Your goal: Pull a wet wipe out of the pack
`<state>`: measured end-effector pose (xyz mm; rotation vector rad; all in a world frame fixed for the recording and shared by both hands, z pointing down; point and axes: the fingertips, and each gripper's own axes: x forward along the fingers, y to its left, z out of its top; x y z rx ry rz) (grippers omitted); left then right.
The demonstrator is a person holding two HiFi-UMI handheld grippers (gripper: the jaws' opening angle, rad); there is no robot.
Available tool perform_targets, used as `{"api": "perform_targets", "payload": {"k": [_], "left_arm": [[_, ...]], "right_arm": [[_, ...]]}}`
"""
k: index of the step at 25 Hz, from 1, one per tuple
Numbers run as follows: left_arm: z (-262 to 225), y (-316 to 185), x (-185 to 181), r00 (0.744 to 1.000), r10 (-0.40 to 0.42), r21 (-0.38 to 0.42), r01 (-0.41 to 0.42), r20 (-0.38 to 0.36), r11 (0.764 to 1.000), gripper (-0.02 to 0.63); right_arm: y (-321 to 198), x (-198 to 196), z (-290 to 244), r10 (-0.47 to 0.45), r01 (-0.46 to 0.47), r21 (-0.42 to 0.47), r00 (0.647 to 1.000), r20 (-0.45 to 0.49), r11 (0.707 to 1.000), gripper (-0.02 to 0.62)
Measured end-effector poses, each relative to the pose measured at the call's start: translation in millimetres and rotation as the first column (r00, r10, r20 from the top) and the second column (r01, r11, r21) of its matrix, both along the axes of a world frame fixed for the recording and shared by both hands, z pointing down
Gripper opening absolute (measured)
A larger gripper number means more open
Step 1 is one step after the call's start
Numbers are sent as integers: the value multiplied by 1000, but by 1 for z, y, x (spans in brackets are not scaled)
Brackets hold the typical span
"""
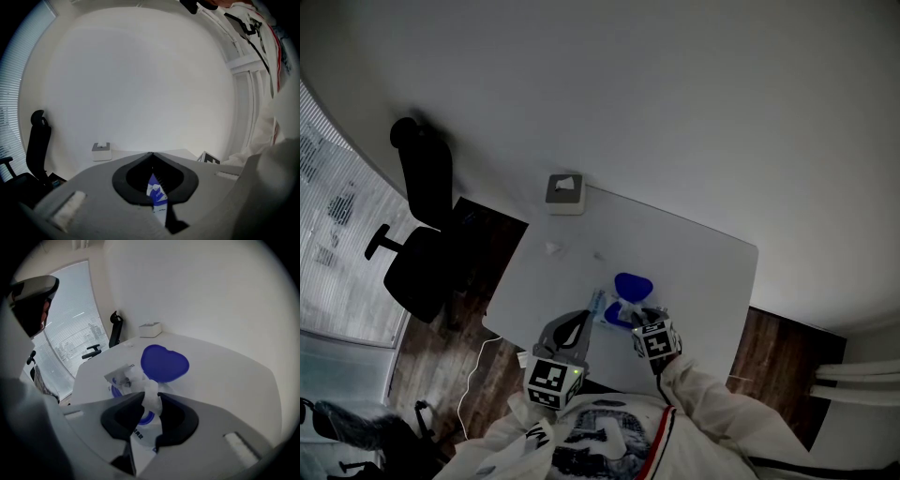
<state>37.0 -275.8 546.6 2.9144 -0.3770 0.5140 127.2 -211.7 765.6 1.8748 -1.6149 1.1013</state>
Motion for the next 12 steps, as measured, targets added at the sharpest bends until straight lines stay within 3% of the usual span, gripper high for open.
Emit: {"api": "perform_targets", "payload": {"k": [3, 12], "left_arm": [[0, 1, 0, 1000, 2, -2, -2, -5, 1000, 5], [2, 3, 1, 1000, 18, -4, -18, -7, 1000, 5]], "right_arm": [[2, -2, -2, -1, 1, 3, 1000, -7, 1000, 49], [3, -5, -4, 10, -10, 5, 1000, -8, 1000, 41]]}}
